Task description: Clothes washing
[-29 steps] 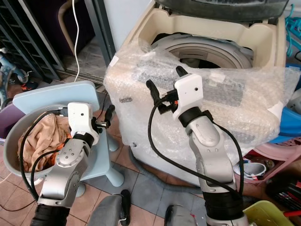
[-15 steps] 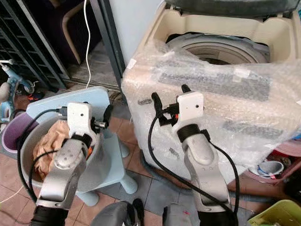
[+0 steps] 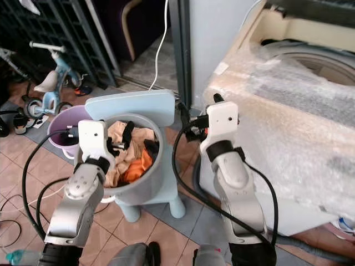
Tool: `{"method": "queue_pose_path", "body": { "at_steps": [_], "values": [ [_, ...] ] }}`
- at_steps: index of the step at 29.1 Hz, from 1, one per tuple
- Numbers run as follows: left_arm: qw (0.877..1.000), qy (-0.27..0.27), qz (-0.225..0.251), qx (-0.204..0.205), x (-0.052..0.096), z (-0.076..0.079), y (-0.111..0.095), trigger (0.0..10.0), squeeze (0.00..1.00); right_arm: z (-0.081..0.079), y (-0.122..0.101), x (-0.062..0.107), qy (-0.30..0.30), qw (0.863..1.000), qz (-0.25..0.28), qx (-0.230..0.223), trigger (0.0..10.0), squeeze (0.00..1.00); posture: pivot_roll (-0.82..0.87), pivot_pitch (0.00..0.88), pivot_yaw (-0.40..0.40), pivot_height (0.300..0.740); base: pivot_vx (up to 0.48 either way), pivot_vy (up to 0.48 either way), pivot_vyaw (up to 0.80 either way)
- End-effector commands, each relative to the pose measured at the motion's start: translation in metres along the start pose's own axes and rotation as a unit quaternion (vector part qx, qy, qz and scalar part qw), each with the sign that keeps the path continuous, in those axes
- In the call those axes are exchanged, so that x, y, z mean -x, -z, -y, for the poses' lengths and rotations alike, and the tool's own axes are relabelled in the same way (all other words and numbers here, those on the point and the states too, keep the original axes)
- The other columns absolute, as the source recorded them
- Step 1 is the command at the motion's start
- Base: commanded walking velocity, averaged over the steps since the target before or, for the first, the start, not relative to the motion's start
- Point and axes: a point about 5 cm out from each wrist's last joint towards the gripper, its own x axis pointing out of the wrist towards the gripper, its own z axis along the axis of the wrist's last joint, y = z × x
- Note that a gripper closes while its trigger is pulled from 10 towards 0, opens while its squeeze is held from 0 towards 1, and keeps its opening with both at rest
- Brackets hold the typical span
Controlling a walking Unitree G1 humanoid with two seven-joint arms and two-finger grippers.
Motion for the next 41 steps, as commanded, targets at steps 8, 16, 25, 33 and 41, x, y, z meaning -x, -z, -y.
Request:
{"method": "queue_pose_path", "body": {
  "at_steps": [8,16,25,33,41],
  "values": [
    [1.000,-0.009,-0.005,-0.012,0.002,-0.006,0.003,10.0,0.00,-0.008,0.008,0.002,-0.012,0.999,-0.024,-0.019,10.0,0.00,-0.09,0.150,0.062,0.740,0.000,0.287,0.05],
    [1.000,0.009,-0.005,0.015,0.002,-0.004,0.002,10.0,0.00,-0.010,0.021,0.006,-0.023,0.998,-0.055,-0.014,10.0,0.00,-0.09,0.146,0.060,0.740,0.000,0.000,0.00],
    [1.000,-0.002,-0.022,-0.005,0.008,-0.005,0.007,10.0,0.00,-0.020,0.036,0.013,-0.032,0.996,-0.085,-0.023,10.0,0.00,-0.05,0.172,0.037,0.740,0.000,0.000,0.80],
    [0.997,-0.054,-0.052,0.000,0.032,-0.022,0.016,10.0,0.00,-0.030,0.081,0.024,-0.056,0.978,-0.200,-0.028,10.0,0.00,0.02,0.267,-0.003,0.740,0.120,0.000,0.25],
    [0.996,-0.054,-0.068,0.001,0.042,-0.021,0.020,10.0,0.00,-0.019,0.080,0.017,-0.036,0.980,-0.196,-0.019,10.0,0.00,0.01,0.295,-0.007,0.740,0.199,0.000,0.00]
  ]
}}
